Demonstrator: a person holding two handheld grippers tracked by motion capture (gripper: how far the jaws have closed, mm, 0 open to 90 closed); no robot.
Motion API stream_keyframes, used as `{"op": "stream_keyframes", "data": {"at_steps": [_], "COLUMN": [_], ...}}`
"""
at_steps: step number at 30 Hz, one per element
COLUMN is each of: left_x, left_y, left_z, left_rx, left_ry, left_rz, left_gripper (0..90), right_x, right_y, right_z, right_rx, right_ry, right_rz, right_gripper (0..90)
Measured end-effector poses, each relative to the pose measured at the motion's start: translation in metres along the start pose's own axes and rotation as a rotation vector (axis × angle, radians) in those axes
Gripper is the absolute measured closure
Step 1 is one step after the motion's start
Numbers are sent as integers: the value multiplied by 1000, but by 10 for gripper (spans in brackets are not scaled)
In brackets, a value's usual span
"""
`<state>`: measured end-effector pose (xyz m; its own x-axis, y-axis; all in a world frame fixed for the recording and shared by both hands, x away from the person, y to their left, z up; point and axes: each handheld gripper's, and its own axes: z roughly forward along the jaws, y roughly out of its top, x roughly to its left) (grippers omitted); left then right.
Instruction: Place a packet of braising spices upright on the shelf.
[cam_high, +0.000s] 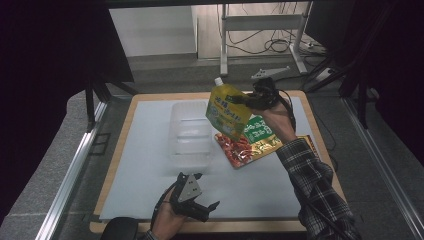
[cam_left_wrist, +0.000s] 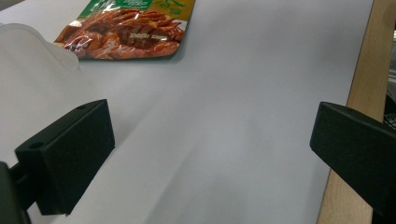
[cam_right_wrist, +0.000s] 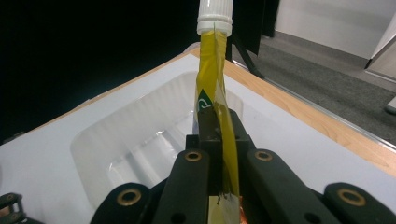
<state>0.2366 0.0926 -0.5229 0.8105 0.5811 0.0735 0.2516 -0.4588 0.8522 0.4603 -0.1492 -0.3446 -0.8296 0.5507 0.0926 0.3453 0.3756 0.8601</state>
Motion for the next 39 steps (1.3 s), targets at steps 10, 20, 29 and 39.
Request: {"op": "stream_keyframes", "data": {"at_steps": [10, 20, 29, 39], "left_x": [0, 2, 5, 8], "left_y": [0, 0, -1, -2], "left_z": [0, -2, -4, -8], "left_rx": [-3, -18, -31, -54], "left_ry": [-6, -2, -17, -40], "left_rz": [-1, -15, -43, -70], "left_gripper": [0, 0, 0, 0], "right_x": [-7, -9, -11, -11], "right_y": [12, 24, 34, 48], "right_z": [15, 32, 44, 61], "right_rx": [-8, -12, -25, -29], "right_ry": [9, 29, 48, 62], "right_rz": [4, -13, -29, -50], "right_gripper": [889, 888, 889, 889]}}
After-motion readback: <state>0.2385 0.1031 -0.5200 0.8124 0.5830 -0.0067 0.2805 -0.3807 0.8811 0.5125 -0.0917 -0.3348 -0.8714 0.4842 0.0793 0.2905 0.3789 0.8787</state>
